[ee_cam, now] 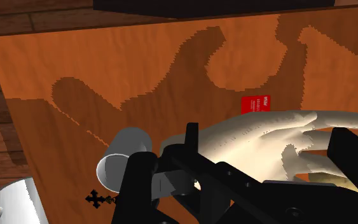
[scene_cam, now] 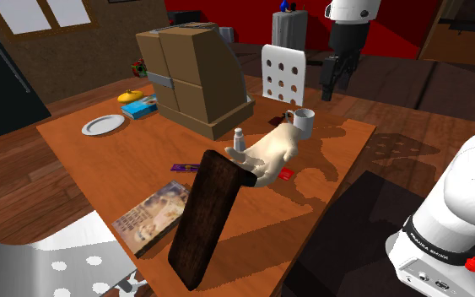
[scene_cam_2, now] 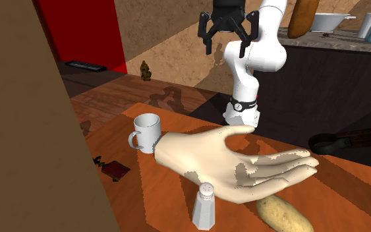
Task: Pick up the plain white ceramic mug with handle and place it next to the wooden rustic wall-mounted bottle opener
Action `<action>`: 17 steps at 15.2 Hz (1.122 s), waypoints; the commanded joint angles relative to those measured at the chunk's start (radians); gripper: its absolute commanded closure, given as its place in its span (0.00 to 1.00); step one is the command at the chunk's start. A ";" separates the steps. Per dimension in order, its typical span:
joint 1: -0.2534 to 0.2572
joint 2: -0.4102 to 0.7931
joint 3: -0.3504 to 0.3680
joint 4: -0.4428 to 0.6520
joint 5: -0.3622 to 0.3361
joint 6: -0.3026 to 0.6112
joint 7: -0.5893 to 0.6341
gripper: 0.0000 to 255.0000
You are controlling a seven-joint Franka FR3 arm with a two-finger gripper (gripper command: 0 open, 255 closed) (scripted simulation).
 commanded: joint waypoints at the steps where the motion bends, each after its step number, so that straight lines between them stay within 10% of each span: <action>1: 0.000 0.000 0.000 0.000 0.000 0.000 0.000 0.00; 17: -0.015 0.481 -0.178 0.051 -0.078 0.475 -0.348 0.00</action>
